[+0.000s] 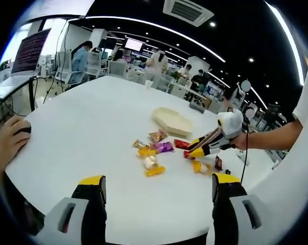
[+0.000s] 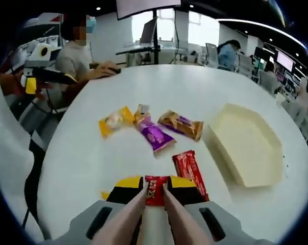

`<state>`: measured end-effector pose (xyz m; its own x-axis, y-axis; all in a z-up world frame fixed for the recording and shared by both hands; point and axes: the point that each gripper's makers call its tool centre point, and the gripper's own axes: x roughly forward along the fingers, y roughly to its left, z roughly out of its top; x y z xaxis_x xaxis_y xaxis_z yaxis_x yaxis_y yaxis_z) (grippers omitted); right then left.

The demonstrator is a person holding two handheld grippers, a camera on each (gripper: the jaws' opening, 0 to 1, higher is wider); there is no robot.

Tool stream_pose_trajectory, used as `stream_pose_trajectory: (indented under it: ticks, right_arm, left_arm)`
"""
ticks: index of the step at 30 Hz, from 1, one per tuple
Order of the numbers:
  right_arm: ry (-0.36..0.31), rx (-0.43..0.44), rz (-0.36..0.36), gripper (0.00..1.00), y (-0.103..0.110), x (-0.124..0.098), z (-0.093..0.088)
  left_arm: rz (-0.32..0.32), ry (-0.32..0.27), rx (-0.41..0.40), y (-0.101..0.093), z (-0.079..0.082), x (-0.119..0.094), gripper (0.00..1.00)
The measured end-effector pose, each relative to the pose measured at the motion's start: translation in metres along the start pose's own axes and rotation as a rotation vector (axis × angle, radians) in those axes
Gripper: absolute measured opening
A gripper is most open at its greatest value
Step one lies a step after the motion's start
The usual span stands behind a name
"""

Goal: Place the target food into the container with the food tongs after gripping and lifting it, then release it inside without dropping or visibly crushing the food.

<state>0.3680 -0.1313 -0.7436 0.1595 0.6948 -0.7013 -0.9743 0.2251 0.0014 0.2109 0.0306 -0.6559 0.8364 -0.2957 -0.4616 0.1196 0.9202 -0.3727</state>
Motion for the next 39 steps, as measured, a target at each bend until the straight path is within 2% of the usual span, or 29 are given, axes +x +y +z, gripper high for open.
stream_pose_trajectory:
  ticks: [7, 12, 19, 20, 21, 22, 23, 24, 25, 26, 27, 28, 29, 30, 32, 33, 34, 36, 37, 38, 39]
  right_arm:
    - [0.016, 0.007, -0.003, 0.18, 0.000, 0.000, 0.000]
    - [0.024, 0.014, -0.011, 0.18, 0.000, 0.001, 0.001]
    - [0.012, 0.105, -0.040, 0.18, -0.003, 0.000, 0.001]
    - [-0.009, 0.219, -0.046, 0.18, -0.003, -0.001, 0.002]
    - [-0.017, 0.254, -0.040, 0.18, -0.002, -0.002, 0.001]
    - [-0.027, 0.252, -0.075, 0.18, -0.008, -0.004, 0.001]
    - [-0.023, 0.255, -0.076, 0.18, -0.007, -0.006, -0.001]
    - [-0.027, 0.298, -0.066, 0.18, -0.003, -0.008, 0.000]
    - [-0.065, 0.311, -0.110, 0.18, -0.007, -0.014, 0.006]
    - [-0.056, 0.316, -0.103, 0.18, -0.003, -0.019, 0.004]
    - [-0.071, 0.326, -0.142, 0.18, -0.007, -0.024, 0.005]
    - [-0.076, 0.346, -0.146, 0.18, -0.004, -0.029, 0.006]
    - [-0.091, 0.371, -0.149, 0.18, -0.001, -0.032, 0.007]
    - [-0.110, 0.380, -0.186, 0.18, -0.005, -0.037, 0.009]
    - [-0.104, 0.391, -0.193, 0.18, -0.001, -0.042, 0.007]
    - [-0.129, 0.408, -0.241, 0.18, -0.004, -0.050, 0.008]
    - [-0.123, 0.432, -0.238, 0.18, 0.000, -0.054, 0.006]
    - [-0.155, 0.443, -0.304, 0.18, -0.004, -0.065, 0.004]
    - [-0.150, 0.464, -0.294, 0.19, 0.001, -0.068, 0.002]
    - [-0.159, 0.474, -0.348, 0.19, -0.001, -0.076, -0.001]
    - [-0.159, 0.473, -0.354, 0.19, -0.001, -0.078, -0.001]
  left_arm:
    - [-0.010, 0.002, 0.015, -0.003, 0.004, 0.001, 0.84]
    - [-0.015, -0.017, 0.023, -0.004, 0.012, -0.001, 0.84]
    - [-0.038, -0.026, 0.054, -0.003, 0.023, -0.002, 0.84]
    - [-0.060, -0.024, 0.059, -0.004, 0.026, -0.001, 0.84]
    - [-0.077, -0.022, 0.059, -0.006, 0.027, 0.000, 0.85]
    - [-0.089, -0.015, 0.062, -0.006, 0.027, 0.000, 0.85]
    - [-0.099, -0.006, 0.076, -0.007, 0.027, 0.002, 0.85]
    - [-0.108, 0.000, 0.092, -0.006, 0.028, 0.003, 0.84]
    - [-0.120, 0.003, 0.101, -0.006, 0.030, 0.005, 0.84]
    - [-0.133, 0.002, 0.100, -0.006, 0.032, 0.007, 0.84]
    - [-0.156, 0.003, 0.103, -0.007, 0.035, 0.010, 0.84]
    - [-0.162, 0.004, 0.105, -0.007, 0.036, 0.011, 0.84]
    - [-0.188, 0.010, 0.115, -0.008, 0.038, 0.015, 0.84]
    - [-0.215, 0.020, 0.127, -0.009, 0.040, 0.019, 0.84]
    - [-0.240, 0.028, 0.144, -0.011, 0.042, 0.022, 0.85]
    - [-0.266, 0.039, 0.167, -0.011, 0.046, 0.027, 0.85]
    - [-0.280, 0.043, 0.176, -0.012, 0.048, 0.030, 0.84]
    - [-0.316, 0.050, 0.188, -0.013, 0.053, 0.036, 0.85]
    - [-0.328, 0.053, 0.191, -0.013, 0.055, 0.039, 0.85]
    - [-0.352, 0.060, 0.201, -0.015, 0.057, 0.043, 0.85]
    - [-0.360, 0.062, 0.204, -0.015, 0.057, 0.044, 0.85]
